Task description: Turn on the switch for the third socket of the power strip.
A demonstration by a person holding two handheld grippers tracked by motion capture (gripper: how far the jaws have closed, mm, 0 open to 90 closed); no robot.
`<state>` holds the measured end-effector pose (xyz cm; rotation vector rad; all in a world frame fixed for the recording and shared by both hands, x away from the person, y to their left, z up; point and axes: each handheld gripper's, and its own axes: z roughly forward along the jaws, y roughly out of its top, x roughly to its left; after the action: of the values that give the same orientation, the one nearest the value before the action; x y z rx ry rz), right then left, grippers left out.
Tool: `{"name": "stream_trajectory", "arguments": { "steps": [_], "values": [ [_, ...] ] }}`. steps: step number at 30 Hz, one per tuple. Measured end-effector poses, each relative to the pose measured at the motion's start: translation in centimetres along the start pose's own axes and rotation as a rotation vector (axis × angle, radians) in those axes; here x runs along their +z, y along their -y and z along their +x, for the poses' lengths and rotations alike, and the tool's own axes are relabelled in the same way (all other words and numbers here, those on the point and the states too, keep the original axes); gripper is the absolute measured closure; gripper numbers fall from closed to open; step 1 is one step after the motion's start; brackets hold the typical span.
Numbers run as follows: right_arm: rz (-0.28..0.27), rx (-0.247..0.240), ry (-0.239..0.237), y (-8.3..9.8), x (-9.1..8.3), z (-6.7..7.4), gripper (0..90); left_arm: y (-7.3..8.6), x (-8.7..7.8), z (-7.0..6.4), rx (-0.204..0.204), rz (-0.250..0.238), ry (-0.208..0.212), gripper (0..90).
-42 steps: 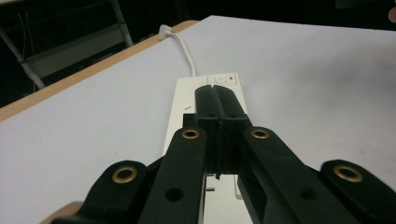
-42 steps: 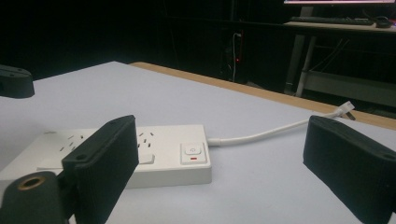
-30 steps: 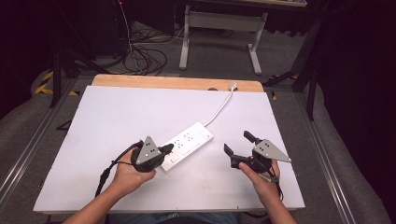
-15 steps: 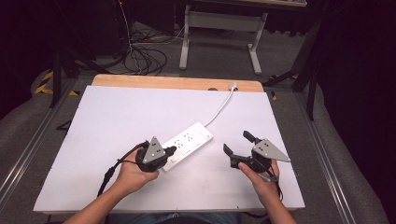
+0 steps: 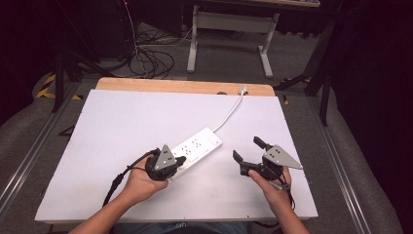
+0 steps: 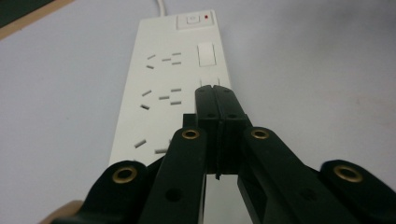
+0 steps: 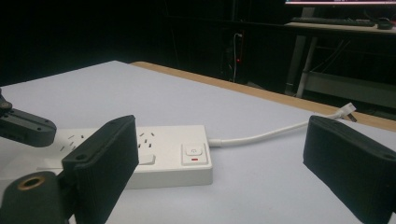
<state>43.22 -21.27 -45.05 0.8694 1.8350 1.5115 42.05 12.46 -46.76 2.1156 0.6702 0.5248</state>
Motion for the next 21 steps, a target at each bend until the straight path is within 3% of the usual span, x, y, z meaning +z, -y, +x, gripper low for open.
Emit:
{"name": "stream_trajectory", "arguments": {
  "steps": [3,7,21],
  "values": [
    [-0.001,-0.001,0.000,-0.02,-0.01,-0.01,10.7,0.21,0.42,-0.03,-0.002,0.039,0.007,90.0],
    [-0.001,-0.002,-0.001,-0.02,-0.02,-0.01,10.7,0.28,0.59,-0.08,0.001,0.054,0.010,90.0],
    [-0.002,-0.002,0.001,-0.06,-0.07,0.01,10.6,0.49,0.86,-0.07,0.000,0.077,0.019,89.9]
  ]
}}
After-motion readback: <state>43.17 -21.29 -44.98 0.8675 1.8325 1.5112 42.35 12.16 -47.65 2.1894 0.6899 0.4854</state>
